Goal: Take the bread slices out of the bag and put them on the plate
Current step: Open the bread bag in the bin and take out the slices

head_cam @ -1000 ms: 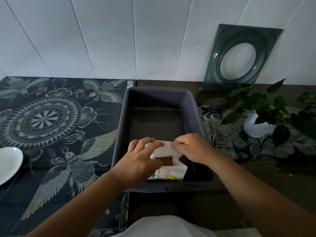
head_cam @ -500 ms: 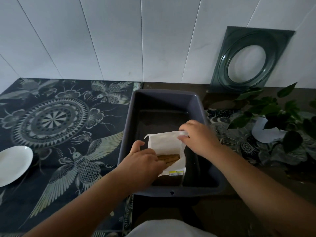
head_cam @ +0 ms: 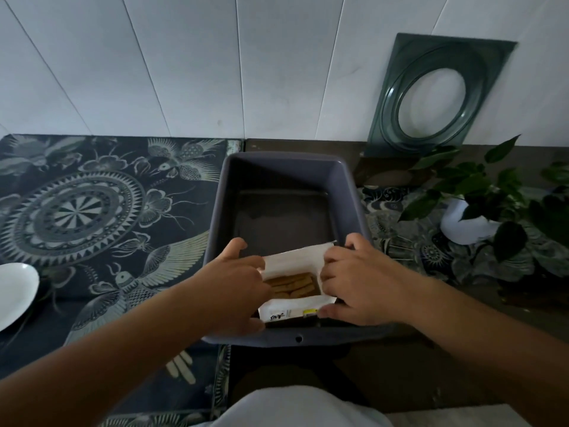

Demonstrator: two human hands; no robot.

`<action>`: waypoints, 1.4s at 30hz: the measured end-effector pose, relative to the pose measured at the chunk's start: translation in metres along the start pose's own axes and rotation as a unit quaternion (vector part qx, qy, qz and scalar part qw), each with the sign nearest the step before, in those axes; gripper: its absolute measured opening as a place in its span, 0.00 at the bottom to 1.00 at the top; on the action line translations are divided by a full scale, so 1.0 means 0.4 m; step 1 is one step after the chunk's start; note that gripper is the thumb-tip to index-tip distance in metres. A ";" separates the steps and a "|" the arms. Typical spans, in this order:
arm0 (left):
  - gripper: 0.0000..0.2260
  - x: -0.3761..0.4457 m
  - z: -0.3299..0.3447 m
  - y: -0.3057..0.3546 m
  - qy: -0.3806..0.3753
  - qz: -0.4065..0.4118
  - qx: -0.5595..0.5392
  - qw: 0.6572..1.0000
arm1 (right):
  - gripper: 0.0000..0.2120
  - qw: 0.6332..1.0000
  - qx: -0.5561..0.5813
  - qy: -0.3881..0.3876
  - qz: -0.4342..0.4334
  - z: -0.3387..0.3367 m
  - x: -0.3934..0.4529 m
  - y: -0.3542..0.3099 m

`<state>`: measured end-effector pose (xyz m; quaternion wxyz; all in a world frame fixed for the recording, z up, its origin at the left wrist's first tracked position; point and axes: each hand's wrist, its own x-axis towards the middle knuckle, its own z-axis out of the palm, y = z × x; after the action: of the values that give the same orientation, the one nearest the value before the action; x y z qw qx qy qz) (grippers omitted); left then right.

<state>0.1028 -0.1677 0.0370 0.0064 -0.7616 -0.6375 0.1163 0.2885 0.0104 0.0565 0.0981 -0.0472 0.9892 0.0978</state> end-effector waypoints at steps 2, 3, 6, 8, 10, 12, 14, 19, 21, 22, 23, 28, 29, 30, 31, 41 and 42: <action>0.18 -0.012 0.004 -0.001 -0.014 0.010 -0.021 1.000 | 0.29 1.000 -0.019 0.010 0.003 -0.001 -0.018 -0.004; 0.17 -0.018 0.004 -0.001 -0.020 0.015 -0.023 0.999 | 0.28 1.000 -0.022 0.013 0.008 -0.003 -0.024 -0.005; 0.17 -0.025 -0.002 -0.001 -0.040 0.009 -0.008 0.999 | 0.27 1.000 -0.028 0.007 -0.004 -0.012 -0.032 -0.002; 0.19 -0.023 0.002 0.001 -0.044 -0.001 0.005 0.999 | 0.26 0.999 -0.026 -0.021 -0.036 -0.014 -0.030 0.004; 0.20 -0.018 0.009 0.005 -0.053 -0.018 0.021 0.998 | 0.25 0.996 -0.023 -0.061 -0.069 -0.009 -0.029 0.005; 0.21 -0.017 0.013 0.011 -0.058 -0.054 0.040 0.996 | 0.24 0.992 -0.027 -0.095 -0.079 -0.005 -0.029 0.004; 0.24 -0.018 0.019 0.022 -0.064 -0.085 0.047 0.993 | 0.24 0.991 -0.039 -0.104 -0.074 -0.009 -0.032 0.002; 0.25 -0.023 0.028 0.048 -0.077 -0.080 -0.031 0.993 | 0.26 0.992 -0.017 -0.115 -0.050 -0.015 -0.033 -0.002; 0.24 -0.031 0.029 0.041 -0.093 -0.068 -0.067 0.991 | 0.29 0.990 0.035 -0.135 -0.035 -0.016 -0.036 -0.003; 0.24 -0.036 0.029 0.036 -0.098 -0.066 -0.080 0.990 | 0.30 0.988 0.057 -0.141 -0.027 -0.016 -0.038 -0.003; 0.24 -0.040 0.029 0.033 -0.100 -0.066 -0.090 0.989 | 0.31 0.986 0.075 -0.145 -0.017 -0.017 -0.041 -0.005; 0.23 -0.041 0.013 0.043 -0.108 -0.078 -0.104 0.986 | 0.35 0.978 0.111 -0.175 0.027 -0.017 -0.052 -0.025; 0.23 -0.036 0.010 0.044 -0.107 -0.077 -0.104 0.986 | 0.36 0.977 0.108 -0.183 0.031 -0.017 -0.053 -0.029; 0.22 -0.033 0.007 0.044 -0.105 -0.076 -0.103 0.986 | 0.36 0.976 0.104 -0.190 0.036 -0.017 -0.055 -0.030; 0.21 -0.025 0.004 0.044 -0.103 -0.073 -0.099 0.987 | 0.37 0.974 0.102 -0.196 0.044 -0.017 -0.059 -0.029; 0.13 -0.021 0.031 0.031 -0.077 -0.091 -0.125 0.985 | 0.27 0.975 0.124 -0.170 0.075 -0.072 -0.040 -0.050; 0.11 -0.021 0.033 0.029 -0.070 -0.092 -0.125 0.985 | 0.25 0.980 0.132 -0.134 0.065 -0.088 -0.026 -0.055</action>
<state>0.1102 -0.1799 0.0236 -0.1231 -0.6846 -0.7131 0.0879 0.2948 -0.0174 0.0883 0.2286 0.0441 0.9723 -0.0219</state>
